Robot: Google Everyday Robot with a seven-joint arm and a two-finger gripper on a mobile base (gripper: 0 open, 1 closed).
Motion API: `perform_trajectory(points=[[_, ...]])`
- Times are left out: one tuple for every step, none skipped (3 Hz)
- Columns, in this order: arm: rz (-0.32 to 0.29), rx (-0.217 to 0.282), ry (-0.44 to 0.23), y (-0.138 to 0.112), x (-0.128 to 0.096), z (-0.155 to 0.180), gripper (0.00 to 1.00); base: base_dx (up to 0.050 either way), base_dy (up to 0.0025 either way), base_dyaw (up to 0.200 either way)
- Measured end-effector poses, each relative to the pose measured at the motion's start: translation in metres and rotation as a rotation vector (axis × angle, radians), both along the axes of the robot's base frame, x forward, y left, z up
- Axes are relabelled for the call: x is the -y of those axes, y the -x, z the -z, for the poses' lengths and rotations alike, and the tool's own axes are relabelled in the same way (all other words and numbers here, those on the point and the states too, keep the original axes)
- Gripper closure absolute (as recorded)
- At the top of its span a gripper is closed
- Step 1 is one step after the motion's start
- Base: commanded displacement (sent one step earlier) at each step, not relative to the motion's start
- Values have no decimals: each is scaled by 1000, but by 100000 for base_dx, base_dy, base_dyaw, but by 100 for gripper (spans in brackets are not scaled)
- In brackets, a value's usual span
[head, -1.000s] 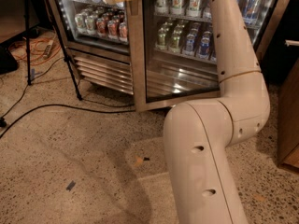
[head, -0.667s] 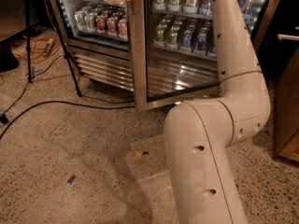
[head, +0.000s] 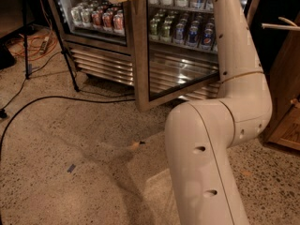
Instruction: Open right fridge door
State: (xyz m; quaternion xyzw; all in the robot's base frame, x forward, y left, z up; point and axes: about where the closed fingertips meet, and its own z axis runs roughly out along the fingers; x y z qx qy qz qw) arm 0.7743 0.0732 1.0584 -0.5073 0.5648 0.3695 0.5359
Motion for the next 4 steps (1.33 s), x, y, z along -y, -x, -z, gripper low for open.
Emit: perform_trajectory(points=[[0, 0, 0, 0, 0, 0, 0, -4749, -6, 44], [0, 0, 0, 0, 0, 0, 0, -5001, 5, -31], [0, 0, 0, 0, 0, 0, 0, -4800, -2, 15], [0, 0, 0, 0, 0, 0, 0, -4899, 3, -21]])
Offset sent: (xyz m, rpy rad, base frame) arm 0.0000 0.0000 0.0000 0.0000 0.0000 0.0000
